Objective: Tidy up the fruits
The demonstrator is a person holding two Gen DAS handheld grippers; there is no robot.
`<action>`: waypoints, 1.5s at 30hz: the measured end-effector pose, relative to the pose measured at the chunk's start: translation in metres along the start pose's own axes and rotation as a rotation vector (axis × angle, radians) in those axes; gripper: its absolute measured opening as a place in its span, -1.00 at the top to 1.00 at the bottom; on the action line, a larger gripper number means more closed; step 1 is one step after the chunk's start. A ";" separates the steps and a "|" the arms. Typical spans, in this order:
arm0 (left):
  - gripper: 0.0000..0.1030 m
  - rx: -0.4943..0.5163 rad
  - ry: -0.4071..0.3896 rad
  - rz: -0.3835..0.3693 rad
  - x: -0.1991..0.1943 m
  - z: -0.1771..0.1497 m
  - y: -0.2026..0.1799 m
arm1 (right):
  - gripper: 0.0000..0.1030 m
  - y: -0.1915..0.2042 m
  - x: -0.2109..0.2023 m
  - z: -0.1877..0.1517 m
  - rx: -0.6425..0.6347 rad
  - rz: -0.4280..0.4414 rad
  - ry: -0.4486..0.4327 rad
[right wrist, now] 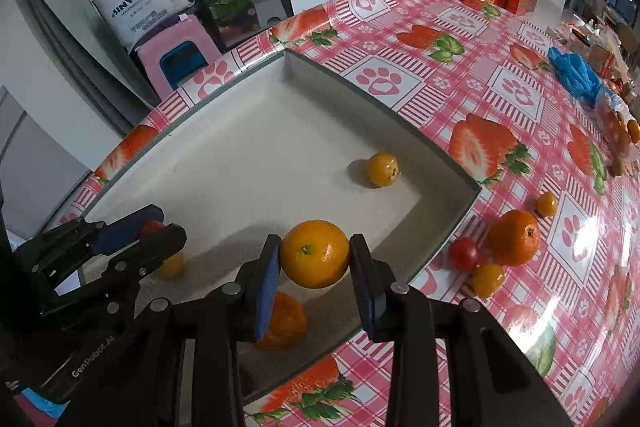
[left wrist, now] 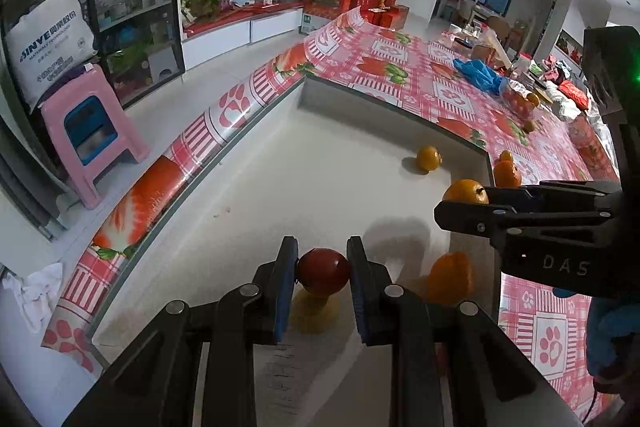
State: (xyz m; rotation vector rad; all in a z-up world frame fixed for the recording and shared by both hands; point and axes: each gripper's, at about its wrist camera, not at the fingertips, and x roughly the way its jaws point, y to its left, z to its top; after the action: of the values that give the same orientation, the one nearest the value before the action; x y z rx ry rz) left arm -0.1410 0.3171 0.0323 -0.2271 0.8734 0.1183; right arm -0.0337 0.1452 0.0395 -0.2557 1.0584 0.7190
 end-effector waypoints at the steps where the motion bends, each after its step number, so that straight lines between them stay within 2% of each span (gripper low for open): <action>1: 0.48 0.002 0.001 0.000 0.000 0.000 0.000 | 0.27 0.000 0.001 0.000 0.000 0.000 0.004; 5: 0.48 0.002 0.003 0.001 0.001 -0.001 -0.001 | 0.25 -0.001 0.002 -0.001 0.007 0.001 0.009; 10: 0.47 0.011 0.012 0.027 0.003 -0.001 -0.002 | -0.14 -0.006 -0.006 0.000 0.027 0.004 -0.013; 12: -0.04 -0.002 0.020 0.043 0.003 0.000 -0.001 | -0.41 -0.009 -0.014 -0.002 0.044 0.008 -0.030; 13: -0.58 -0.016 0.009 0.052 0.001 0.001 -0.001 | -0.45 -0.011 -0.018 -0.003 0.052 0.007 -0.041; 14: -0.70 -0.031 -0.021 0.064 -0.005 0.001 -0.001 | -0.53 -0.014 -0.022 -0.005 0.062 0.005 -0.053; 16: -0.70 -0.026 -0.050 0.054 -0.013 0.003 -0.003 | -0.55 -0.022 -0.031 -0.011 0.080 -0.005 -0.070; 22: -0.70 0.033 -0.044 0.017 -0.025 0.010 -0.032 | -0.65 -0.069 -0.058 -0.038 0.225 -0.047 -0.123; 26: -0.70 0.110 -0.032 -0.040 -0.031 0.008 -0.072 | -0.81 -0.110 -0.075 -0.063 0.326 -0.115 -0.140; 30: -0.70 0.195 -0.010 -0.083 -0.031 0.002 -0.117 | -0.82 -0.149 -0.088 -0.089 0.419 -0.169 -0.147; 35: -0.70 0.246 0.023 -0.111 -0.027 -0.002 -0.155 | -0.82 -0.194 -0.094 -0.116 0.515 -0.220 -0.125; 40: -0.70 0.297 0.056 -0.100 -0.016 -0.011 -0.183 | -0.82 -0.228 -0.088 -0.134 0.573 -0.346 -0.106; 43: -0.70 0.293 0.087 -0.095 -0.001 -0.019 -0.197 | -0.82 -0.247 -0.082 -0.144 0.613 -0.408 -0.115; 44: -0.70 0.290 0.089 -0.089 0.002 -0.021 -0.199 | -0.85 -0.252 -0.079 -0.147 0.621 -0.419 -0.121; 45: -0.70 0.291 0.090 -0.078 0.008 -0.024 -0.204 | -1.00 -0.254 -0.078 -0.148 0.606 -0.449 -0.148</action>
State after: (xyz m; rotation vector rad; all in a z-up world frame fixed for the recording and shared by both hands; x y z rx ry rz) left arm -0.1134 0.1139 0.0416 0.0056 0.9584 -0.0922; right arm 0.0041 -0.1536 -0.0011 0.0854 0.9831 -0.0020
